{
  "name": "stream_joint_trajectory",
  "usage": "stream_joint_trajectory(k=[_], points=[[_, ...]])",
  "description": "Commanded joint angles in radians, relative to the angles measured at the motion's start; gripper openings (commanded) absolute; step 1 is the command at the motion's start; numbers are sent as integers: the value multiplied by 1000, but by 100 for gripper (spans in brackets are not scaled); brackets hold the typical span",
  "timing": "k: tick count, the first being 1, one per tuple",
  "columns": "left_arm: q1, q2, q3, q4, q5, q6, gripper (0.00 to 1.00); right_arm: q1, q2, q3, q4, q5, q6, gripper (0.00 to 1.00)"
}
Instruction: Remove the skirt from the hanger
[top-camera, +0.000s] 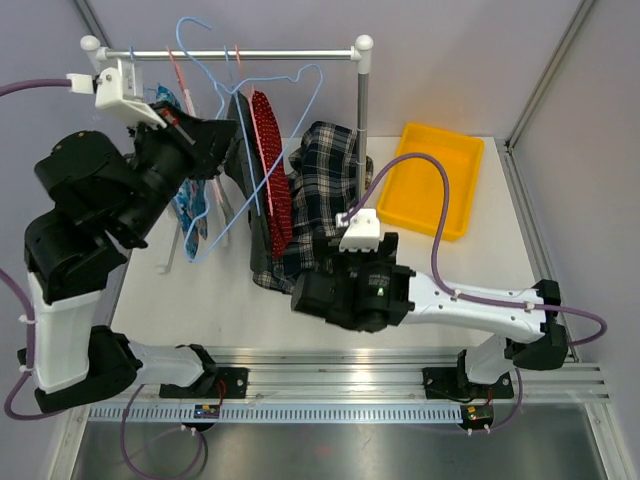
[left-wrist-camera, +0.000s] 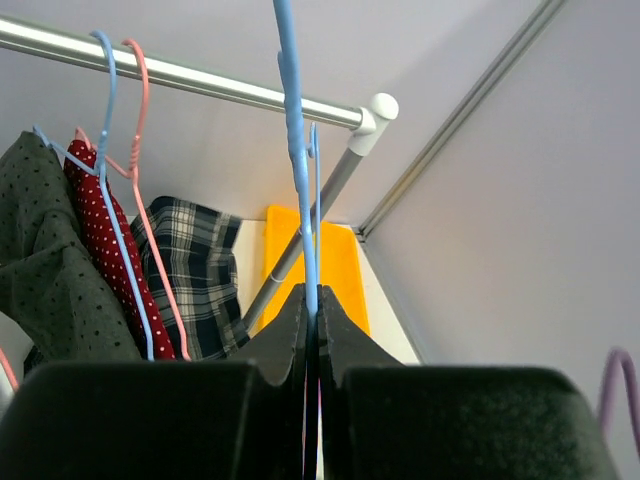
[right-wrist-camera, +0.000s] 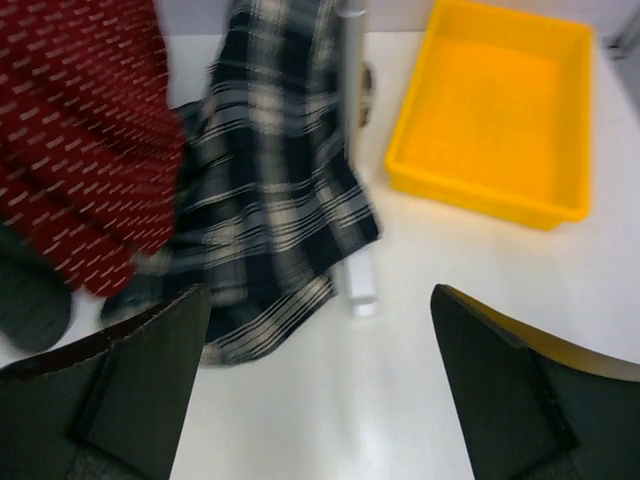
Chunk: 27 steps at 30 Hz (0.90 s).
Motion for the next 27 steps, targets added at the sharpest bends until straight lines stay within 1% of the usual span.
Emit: stream_joint_trajectory(k=[1,2,3,4,5,6,9,11,14,19,22,27], points=[[-21,-34,3,-44,29,-2,0,-211,-32,-171,284,-59,-458,99],[-23,-66,-40,-36,27,6,0,-287,-83,-252,650,-394,-643,99],[-24,-85,-67,-31,12,16,0,-350,-105,-318,736,-542,-736,100],[-24,-99,-89,-28,3,21,0,-437,-128,-411,793,-633,-720,100],[-24,-109,-107,-33,-6,24,0,-463,-122,-435,835,-743,-711,99],[-24,-123,-129,-41,-9,26,0,-477,-107,-438,844,-765,-693,99],[-24,-152,-169,-56,-16,26,0,-487,2,-369,824,-850,-697,99],[-24,-174,-201,-39,-22,30,0,-487,95,-290,812,-922,-696,99],[-23,-205,-253,-13,-25,35,0,-486,197,-201,809,-962,-683,99],[-24,-234,-302,-16,-36,46,0,-486,341,-93,810,-963,-693,99],[-24,-249,-318,-18,-33,47,0,-489,423,-43,807,-914,-705,99],[-24,-269,-319,-37,-20,49,0,-520,577,72,717,-852,-664,99]])
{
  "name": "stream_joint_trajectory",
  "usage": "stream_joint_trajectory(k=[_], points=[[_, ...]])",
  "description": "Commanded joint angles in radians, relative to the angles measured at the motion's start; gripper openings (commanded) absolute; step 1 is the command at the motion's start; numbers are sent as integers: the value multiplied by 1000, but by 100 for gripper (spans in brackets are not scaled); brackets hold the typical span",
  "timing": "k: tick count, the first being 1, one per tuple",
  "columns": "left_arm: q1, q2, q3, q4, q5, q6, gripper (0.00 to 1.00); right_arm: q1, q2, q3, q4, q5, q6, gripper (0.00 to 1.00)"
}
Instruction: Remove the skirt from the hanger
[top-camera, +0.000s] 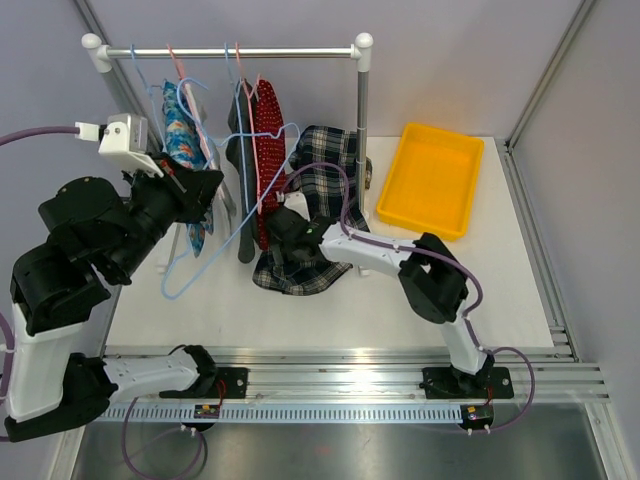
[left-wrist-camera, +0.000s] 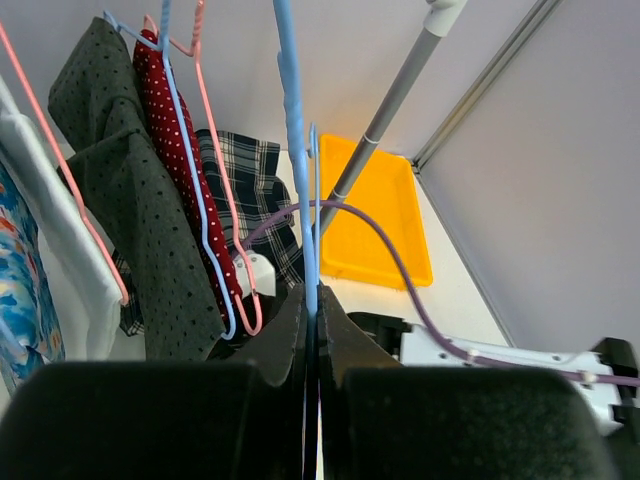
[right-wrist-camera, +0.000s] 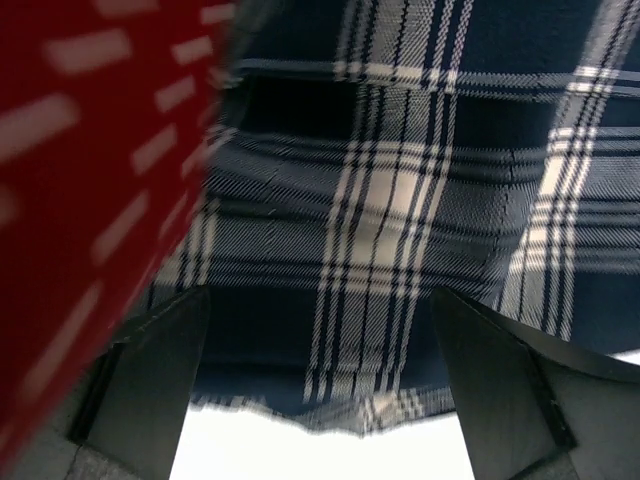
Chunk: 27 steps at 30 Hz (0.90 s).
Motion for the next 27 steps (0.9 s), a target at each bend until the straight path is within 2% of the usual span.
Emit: stream_joint_trajectory(k=[1,8,10,11,13,14,15,16,21,24,25,27], points=[[-5,-25,8,27,-5,24,0,-39,109,78,-69,68,33,99],[-5,-42,-1,-8,0,18,0,-88,168,-20,-19,-4,118,99],[-5,-48,-13,-4,5,10,0,-87,183,-55,1,-40,124,93],[-5,-50,-19,4,6,9,0,-87,186,-71,30,-84,132,68],[-5,-53,-24,12,14,2,0,-87,188,-120,61,-129,144,49],[-5,-53,-28,15,15,1,0,-87,185,-137,90,-168,156,24],[-5,-53,-30,16,15,-2,0,-81,180,-173,102,-182,162,5],[-5,-53,-30,18,15,-4,0,-75,169,-189,107,-189,169,0],[-5,-51,-38,13,-6,9,0,-24,50,-305,99,-146,182,0],[-5,-46,-35,-8,-38,19,0,39,-171,-385,32,-49,218,0],[-5,-48,-36,-14,-46,21,0,86,-313,-394,-35,38,228,0],[-5,-56,-41,-15,-58,27,0,152,-450,-367,-140,148,282,0]])
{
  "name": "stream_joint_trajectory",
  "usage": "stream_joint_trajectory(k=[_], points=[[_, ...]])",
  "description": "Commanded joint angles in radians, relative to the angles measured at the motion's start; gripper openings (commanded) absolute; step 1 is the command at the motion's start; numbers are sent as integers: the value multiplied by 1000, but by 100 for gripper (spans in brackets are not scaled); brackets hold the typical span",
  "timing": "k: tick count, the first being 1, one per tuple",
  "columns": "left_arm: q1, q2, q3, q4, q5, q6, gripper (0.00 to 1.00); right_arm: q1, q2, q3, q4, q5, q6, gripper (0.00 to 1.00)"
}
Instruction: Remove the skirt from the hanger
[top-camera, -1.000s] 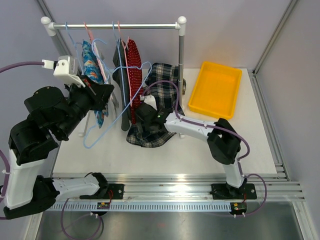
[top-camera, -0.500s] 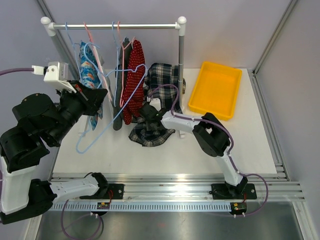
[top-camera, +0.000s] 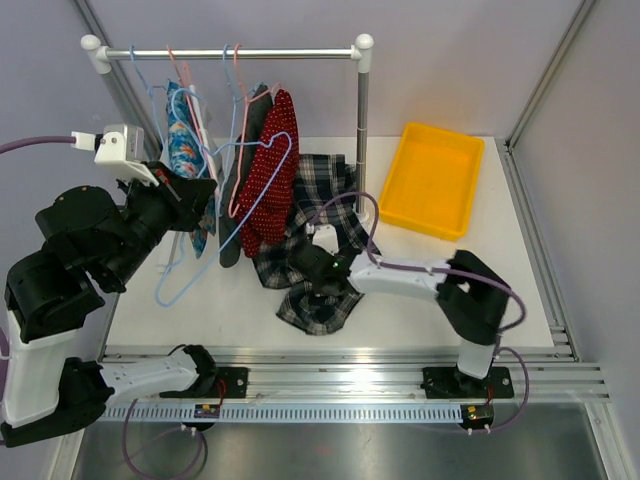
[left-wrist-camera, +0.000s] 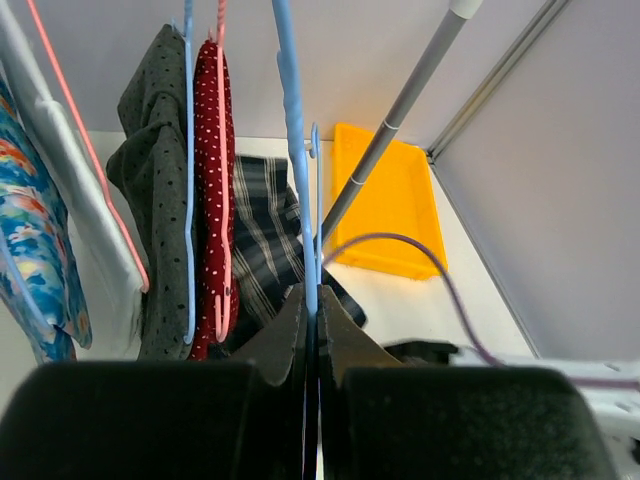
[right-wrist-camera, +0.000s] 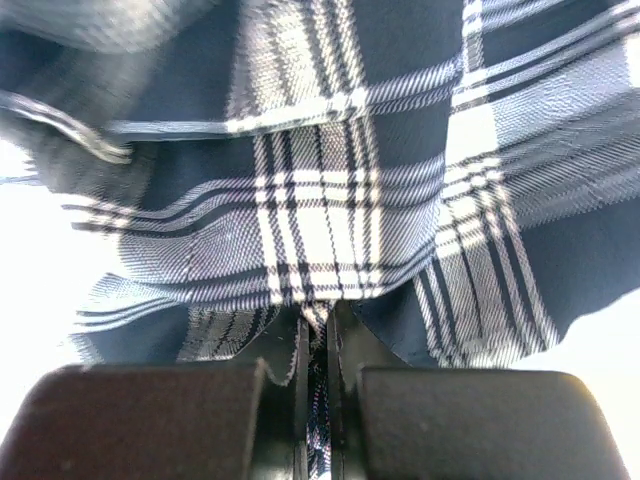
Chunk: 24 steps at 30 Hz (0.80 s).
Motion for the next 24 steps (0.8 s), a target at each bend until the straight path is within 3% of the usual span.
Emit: stream_joint_trajectory(k=[1,7,10,12,15,17,20,24], points=[[-4,-13,-4,23,-48,26,0,177,-377,55,-311,246,102,0],[-4,36,-1,26,-52,45,0,337,-619,404,-652,603,187,0],[-4,97,26,14,-48,46,0,336,-622,591,-759,780,83,0],[-4,120,37,23,-51,54,0,281,-620,659,-710,852,-93,0],[-4,162,54,61,-59,83,0,70,-666,655,-462,742,-391,0],[-3,206,97,77,-64,106,0,3,-688,639,-300,666,-540,0],[-3,260,149,87,-70,141,0,-113,-663,681,-202,623,-672,0],[-3,329,218,121,-82,175,0,-290,-539,826,-200,455,-691,0]])
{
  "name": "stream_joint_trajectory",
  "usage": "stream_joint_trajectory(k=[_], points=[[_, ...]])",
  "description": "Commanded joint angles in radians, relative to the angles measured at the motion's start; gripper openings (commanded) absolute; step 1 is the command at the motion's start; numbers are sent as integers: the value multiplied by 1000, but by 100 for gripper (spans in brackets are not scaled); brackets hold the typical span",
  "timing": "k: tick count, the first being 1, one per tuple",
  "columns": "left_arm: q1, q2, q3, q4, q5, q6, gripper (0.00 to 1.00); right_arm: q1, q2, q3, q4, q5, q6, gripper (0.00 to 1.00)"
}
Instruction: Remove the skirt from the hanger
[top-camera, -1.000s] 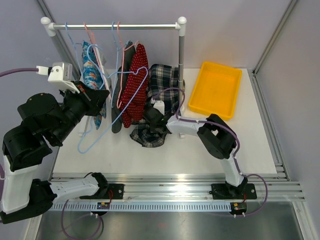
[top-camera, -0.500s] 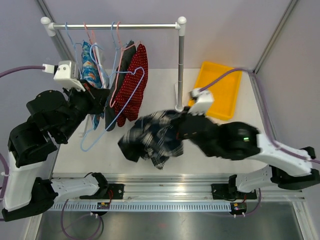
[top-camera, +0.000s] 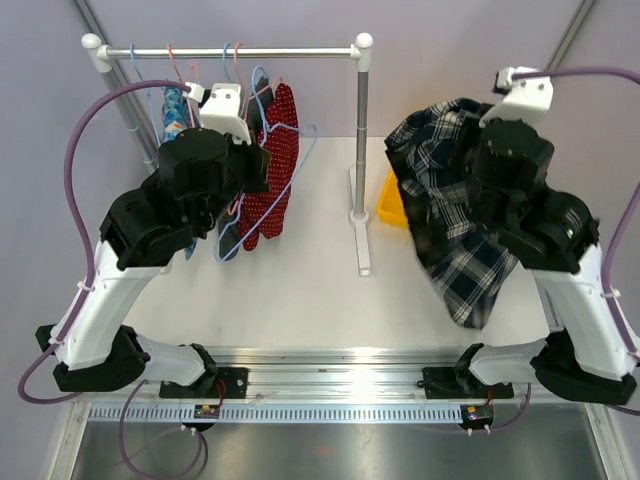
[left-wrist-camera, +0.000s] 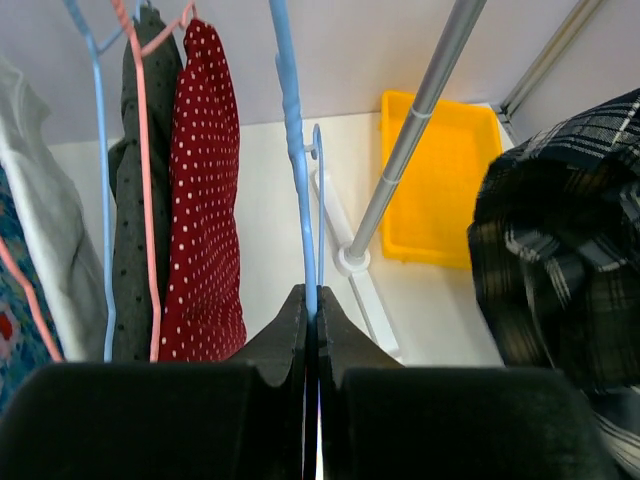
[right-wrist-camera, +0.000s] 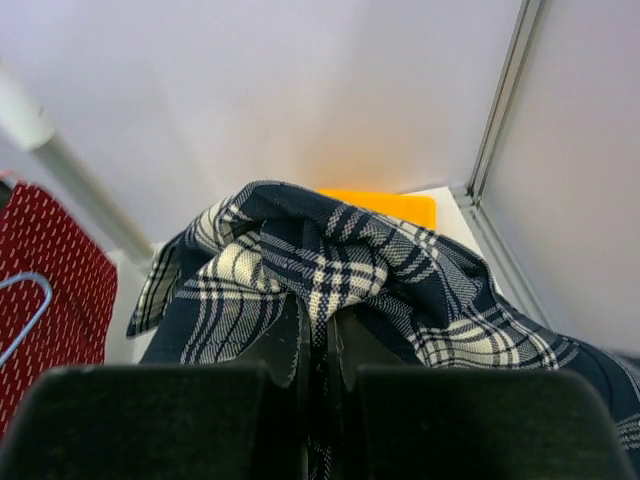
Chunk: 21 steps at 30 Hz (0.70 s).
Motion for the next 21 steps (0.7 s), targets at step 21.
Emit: stream_joint_trajectory(k=[21], points=[[117,147,92,156,37,111,0,-601,364,-352,349,-437,180,0]])
